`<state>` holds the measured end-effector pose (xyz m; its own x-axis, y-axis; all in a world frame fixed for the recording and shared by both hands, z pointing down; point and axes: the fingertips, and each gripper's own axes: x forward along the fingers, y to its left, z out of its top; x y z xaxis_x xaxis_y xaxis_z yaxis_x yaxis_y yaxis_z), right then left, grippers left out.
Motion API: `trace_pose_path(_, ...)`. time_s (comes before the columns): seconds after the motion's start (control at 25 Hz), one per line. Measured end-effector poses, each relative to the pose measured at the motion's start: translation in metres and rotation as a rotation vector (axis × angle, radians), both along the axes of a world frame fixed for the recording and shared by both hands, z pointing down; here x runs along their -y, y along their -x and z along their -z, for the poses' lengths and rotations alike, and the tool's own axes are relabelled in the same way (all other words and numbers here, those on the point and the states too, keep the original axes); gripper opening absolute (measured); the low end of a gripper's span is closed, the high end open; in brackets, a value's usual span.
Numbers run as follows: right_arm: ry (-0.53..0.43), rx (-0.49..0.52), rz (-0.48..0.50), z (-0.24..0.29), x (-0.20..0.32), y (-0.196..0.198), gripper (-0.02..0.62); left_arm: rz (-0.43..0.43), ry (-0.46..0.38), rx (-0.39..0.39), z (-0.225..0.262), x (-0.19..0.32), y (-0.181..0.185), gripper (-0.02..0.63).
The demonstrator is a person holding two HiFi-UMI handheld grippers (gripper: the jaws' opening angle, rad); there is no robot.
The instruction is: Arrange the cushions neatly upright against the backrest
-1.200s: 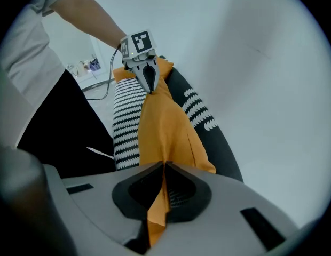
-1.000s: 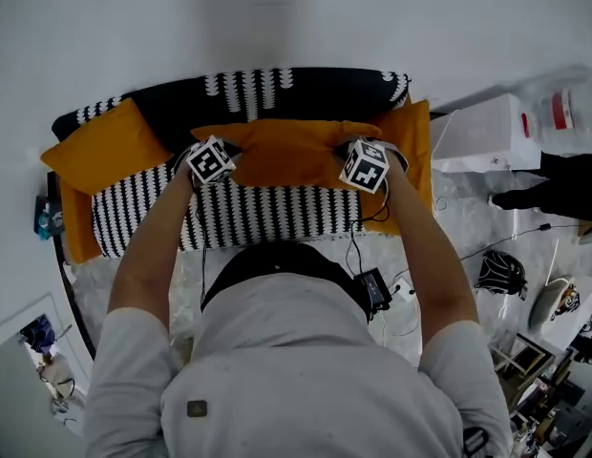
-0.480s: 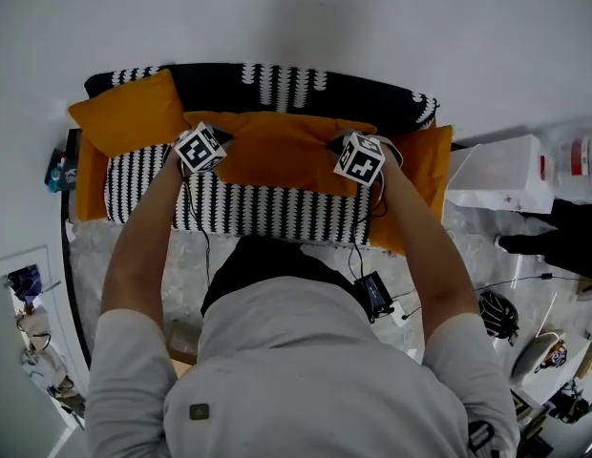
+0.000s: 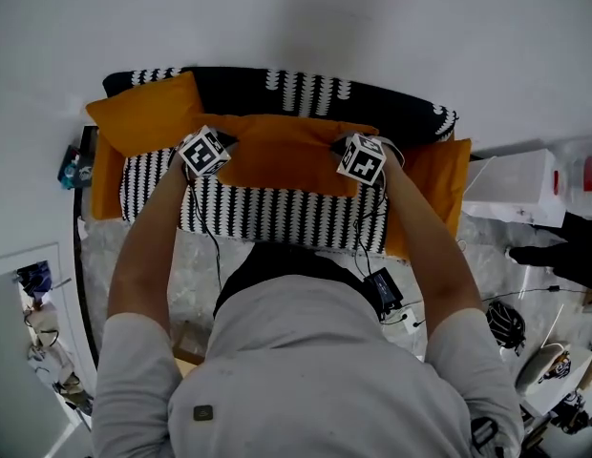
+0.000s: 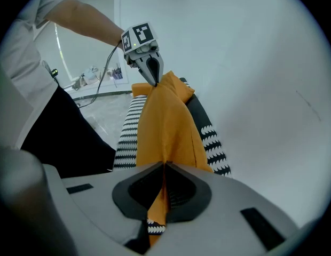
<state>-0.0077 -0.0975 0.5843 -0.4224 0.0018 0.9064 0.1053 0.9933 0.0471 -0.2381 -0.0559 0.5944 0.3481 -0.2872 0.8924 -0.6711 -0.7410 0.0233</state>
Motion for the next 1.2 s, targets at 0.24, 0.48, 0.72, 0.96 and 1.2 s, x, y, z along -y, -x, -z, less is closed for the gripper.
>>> trace_pose_path(0.24,0.036,-0.004,-0.02,-0.02,0.018,0.031,0.031,0.004,0.019,-0.009,-0.012,0.016,0.032,0.014)
trace_pose_path(0.48,0.057,-0.009,-0.038,-0.039,0.037,0.056,0.031,-0.008,0.041,-0.02,-0.028,0.035,0.056,0.014)
trace_pose_path(0.72,0.073,-0.026,-0.055,-0.059,0.065,0.079,0.031,-0.022,0.066,-0.028,-0.048,0.067,0.079,0.014)
trace_pose_path(0.96,0.087,-0.032,-0.067,-0.087,0.097,0.098,0.031,-0.042,0.092,-0.028,-0.075,0.102,0.099,0.014)
trace_pose_path(1.2,0.089,-0.059,-0.091,-0.123,0.132,0.107,0.031,-0.057,0.106,-0.033,-0.106,0.137,0.107,0.014)
